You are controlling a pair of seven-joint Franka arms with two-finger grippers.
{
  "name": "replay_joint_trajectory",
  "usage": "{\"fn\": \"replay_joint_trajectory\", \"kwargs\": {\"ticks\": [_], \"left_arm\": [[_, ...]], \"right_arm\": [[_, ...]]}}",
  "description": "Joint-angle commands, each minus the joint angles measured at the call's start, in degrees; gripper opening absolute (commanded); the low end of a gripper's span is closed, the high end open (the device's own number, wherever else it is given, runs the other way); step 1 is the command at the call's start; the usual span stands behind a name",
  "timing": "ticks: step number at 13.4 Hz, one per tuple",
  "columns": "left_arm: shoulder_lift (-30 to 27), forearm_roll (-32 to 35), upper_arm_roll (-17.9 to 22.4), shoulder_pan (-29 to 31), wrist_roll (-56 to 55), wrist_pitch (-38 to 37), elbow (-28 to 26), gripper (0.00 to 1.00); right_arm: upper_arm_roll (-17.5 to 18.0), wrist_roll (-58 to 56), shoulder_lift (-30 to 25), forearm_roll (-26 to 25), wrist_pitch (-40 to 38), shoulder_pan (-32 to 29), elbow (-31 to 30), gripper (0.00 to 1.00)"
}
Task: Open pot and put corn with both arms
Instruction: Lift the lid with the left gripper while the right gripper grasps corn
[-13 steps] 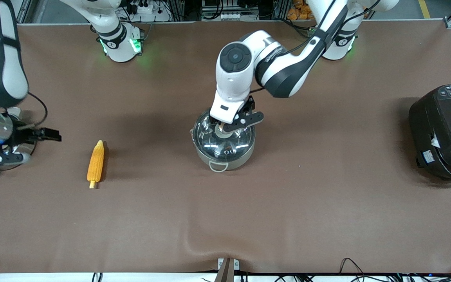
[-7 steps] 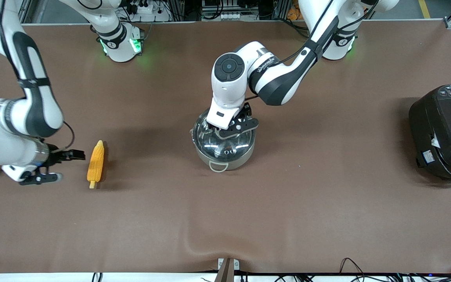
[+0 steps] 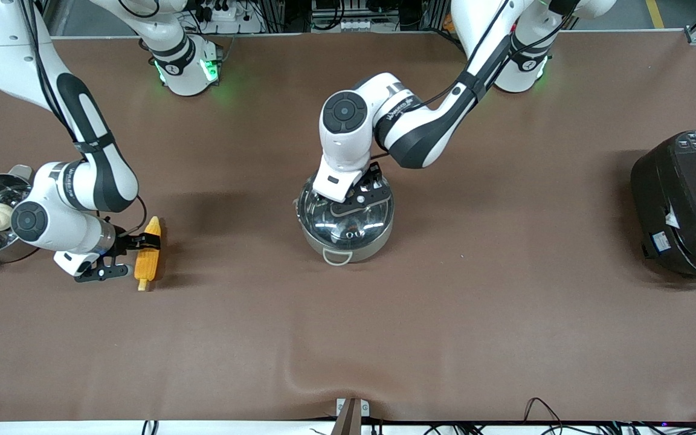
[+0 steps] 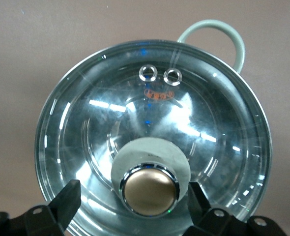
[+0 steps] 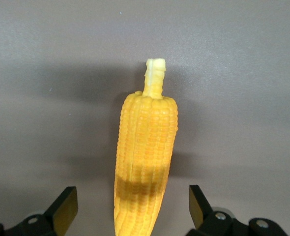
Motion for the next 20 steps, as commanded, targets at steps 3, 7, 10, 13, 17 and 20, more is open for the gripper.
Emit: {"fn": "replay_joint_trajectory", "kwargs": {"ticks": [3, 7, 10, 13, 17, 20], "left_arm": [[0.8, 2.1, 0.3, -0.3, -1.3, -0.1, 1.3, 0.87], [0.9, 2.1, 0.4, -0.6, -1.4, -0.1, 1.2, 0.7], [1.0, 1.8, 0.3, -0.3, -1.4, -0.1, 1.3, 0.11], [-1.3, 1.8, 0.3, 0.2, -1.5, -1.3, 1.2, 0.0], [-10.4, 1.6, 0.3, 4.3, -1.1, -10.6, 0.9, 0.0], [-15.0, 1.2, -0.2, 11.1, 2.9, -17.2, 0.4, 0.0]], "right_arm": [[0.0, 0.1, 2.8, -0.3, 4.4, -0.2, -0.2, 1.0], [0.0, 0.2, 3.4, -0.3, 5.9, -0.6, -1.0, 0.63], [0.0, -0.3, 3.1, -0.3, 6.0, -1.2, -1.4, 0.02], [0.0, -0.3, 2.8, -0.2, 5.8, -1.0, -1.4, 0.0], [0.2, 0.2, -0.5, -0.2, 3.2, 0.8, -0.3, 0.0], [0.5, 0.8, -1.6, 0.0, -5.4, 3.1, 4.2, 0.0]]}}
